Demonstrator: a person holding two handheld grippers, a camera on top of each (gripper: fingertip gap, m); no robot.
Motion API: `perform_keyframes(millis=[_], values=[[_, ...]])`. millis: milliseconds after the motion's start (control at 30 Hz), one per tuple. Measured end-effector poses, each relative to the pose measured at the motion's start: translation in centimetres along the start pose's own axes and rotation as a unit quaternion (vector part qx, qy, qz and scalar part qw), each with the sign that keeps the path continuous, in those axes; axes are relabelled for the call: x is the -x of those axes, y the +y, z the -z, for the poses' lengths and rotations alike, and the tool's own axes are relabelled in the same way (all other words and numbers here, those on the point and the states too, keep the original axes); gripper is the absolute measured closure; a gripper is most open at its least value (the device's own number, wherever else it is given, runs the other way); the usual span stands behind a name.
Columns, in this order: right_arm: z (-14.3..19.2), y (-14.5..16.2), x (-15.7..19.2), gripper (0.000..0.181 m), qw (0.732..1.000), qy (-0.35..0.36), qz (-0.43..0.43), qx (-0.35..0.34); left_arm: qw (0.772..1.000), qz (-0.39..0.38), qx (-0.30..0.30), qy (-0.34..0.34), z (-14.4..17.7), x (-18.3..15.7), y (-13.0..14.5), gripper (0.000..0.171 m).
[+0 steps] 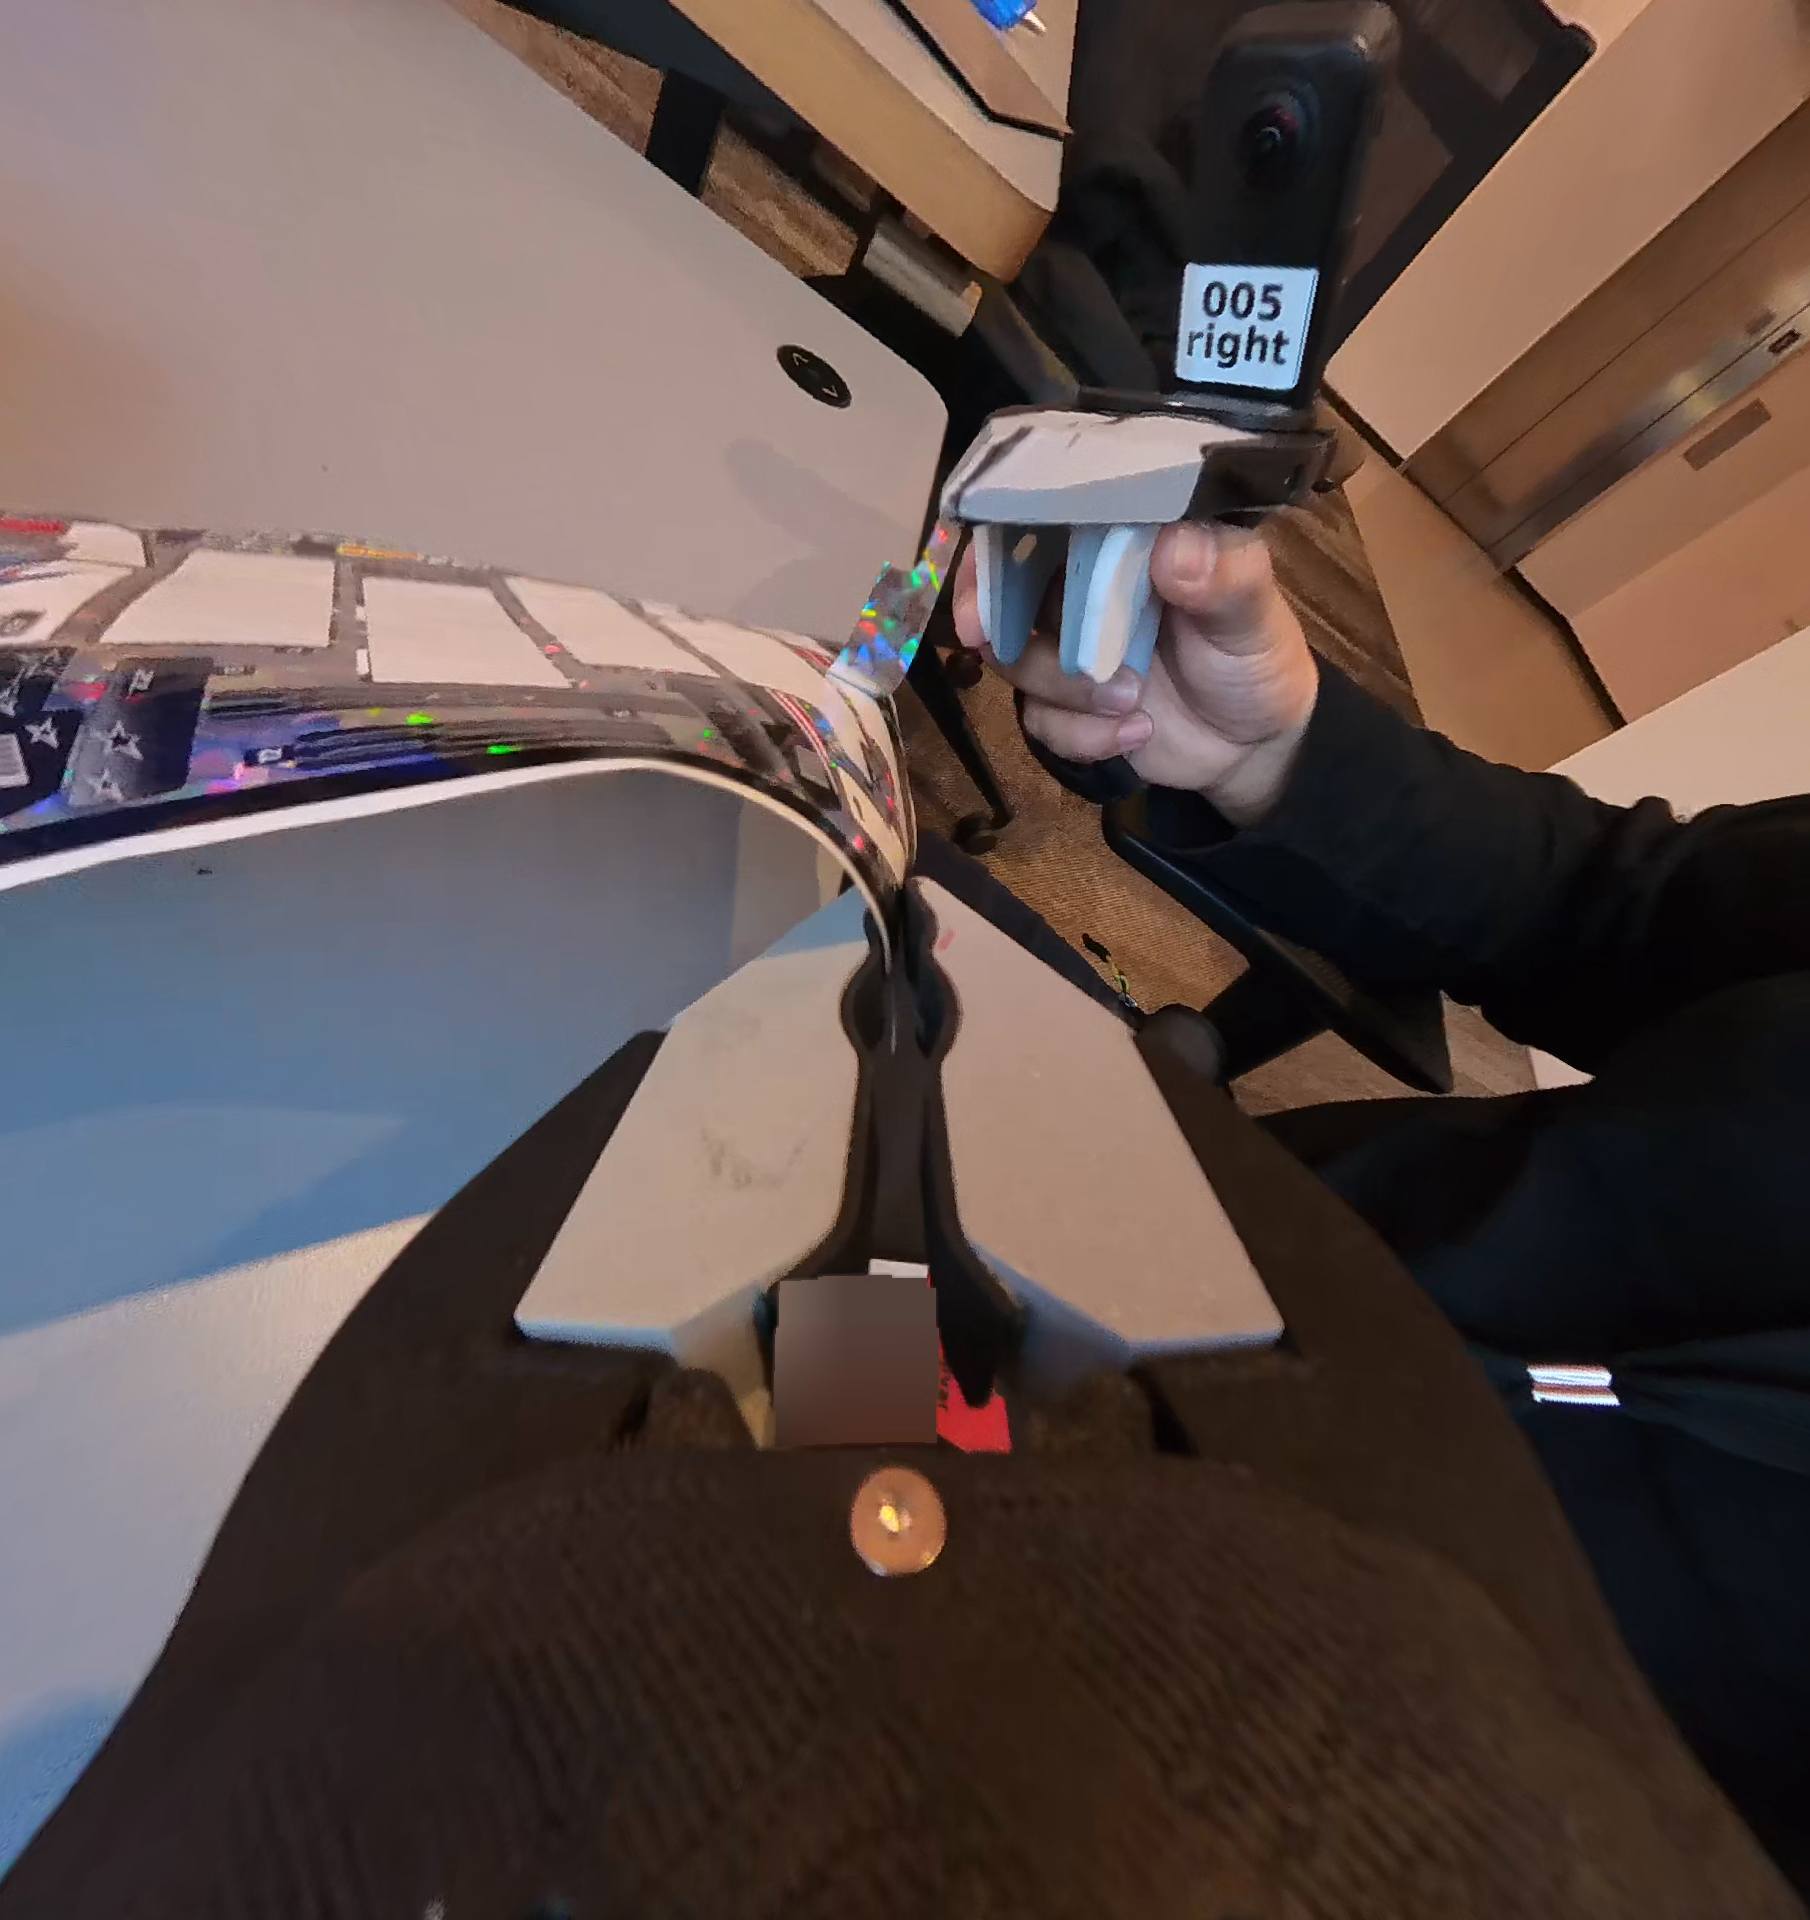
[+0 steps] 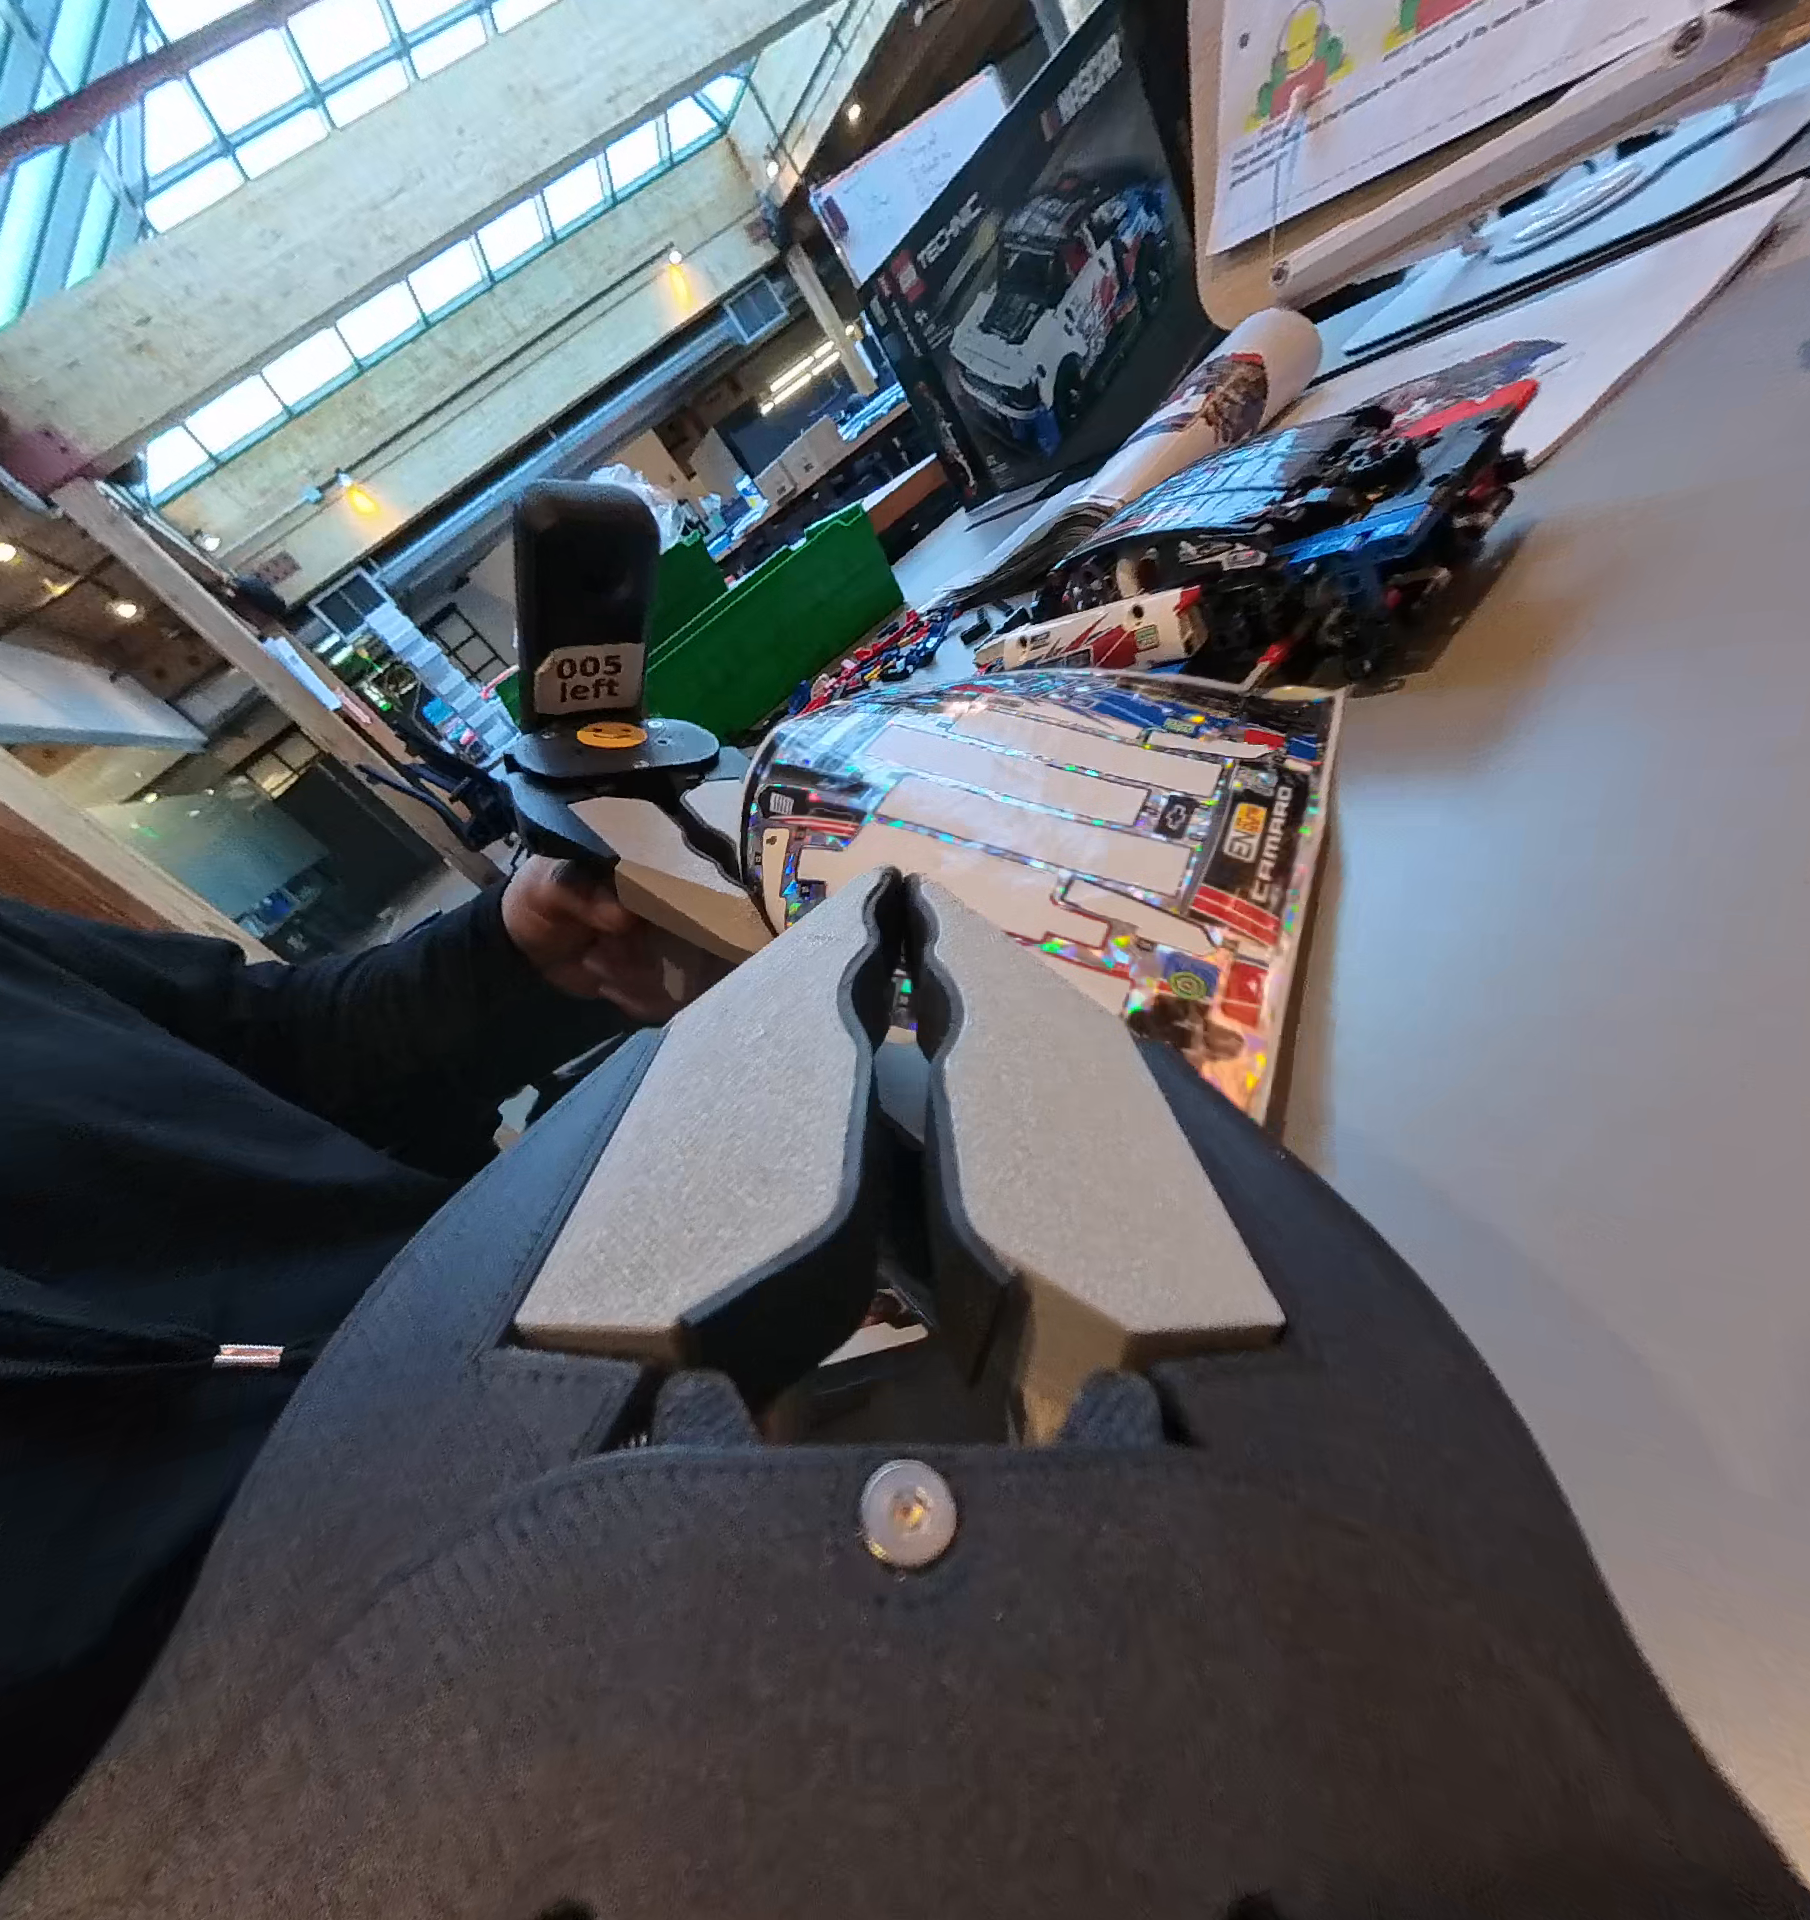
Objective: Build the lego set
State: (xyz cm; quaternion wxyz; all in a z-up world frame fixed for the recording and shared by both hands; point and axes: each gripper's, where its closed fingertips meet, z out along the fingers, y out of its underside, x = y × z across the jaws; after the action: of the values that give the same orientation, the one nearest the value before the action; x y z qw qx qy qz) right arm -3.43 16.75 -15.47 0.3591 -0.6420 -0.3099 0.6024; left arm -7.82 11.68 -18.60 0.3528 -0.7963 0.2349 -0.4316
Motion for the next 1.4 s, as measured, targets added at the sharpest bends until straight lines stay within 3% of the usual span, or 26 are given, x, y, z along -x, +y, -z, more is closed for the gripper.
perform_keyframes(millis=[700,800,1167,1300,1400], values=[[3.8,-3.9,-2.6,0.181,0.997,0.041,-0.013,-0.069,0.999,0.041,0.016,0.005,-1.6,0.5,0.5,0.171],[4.7,-5.0,-2.8,0.181,0.995,0.05,-0.005,-0.086,0.998,0.053,0.006,0.022,-3.5,0.0,-0.9,0.171],[9.2,-8.1,-3.1,0.181,0.985,0.095,0.024,-0.145,0.996,0.05,0.04,0.062,-15.6,-1.5,-7.5,0.171],[9.4,-7.8,-3.3,0.181,0.984,0.111,0.039,-0.137,0.998,0.045,0.049,0.017,-16.3,0.8,-7.9,0.17],[9.2,-7.5,-3.5,0.181,0.984,0.119,0.048,-0.127,0.997,0.059,0.055,-0.022,-15.3,3.0,-6.9,0.153]])
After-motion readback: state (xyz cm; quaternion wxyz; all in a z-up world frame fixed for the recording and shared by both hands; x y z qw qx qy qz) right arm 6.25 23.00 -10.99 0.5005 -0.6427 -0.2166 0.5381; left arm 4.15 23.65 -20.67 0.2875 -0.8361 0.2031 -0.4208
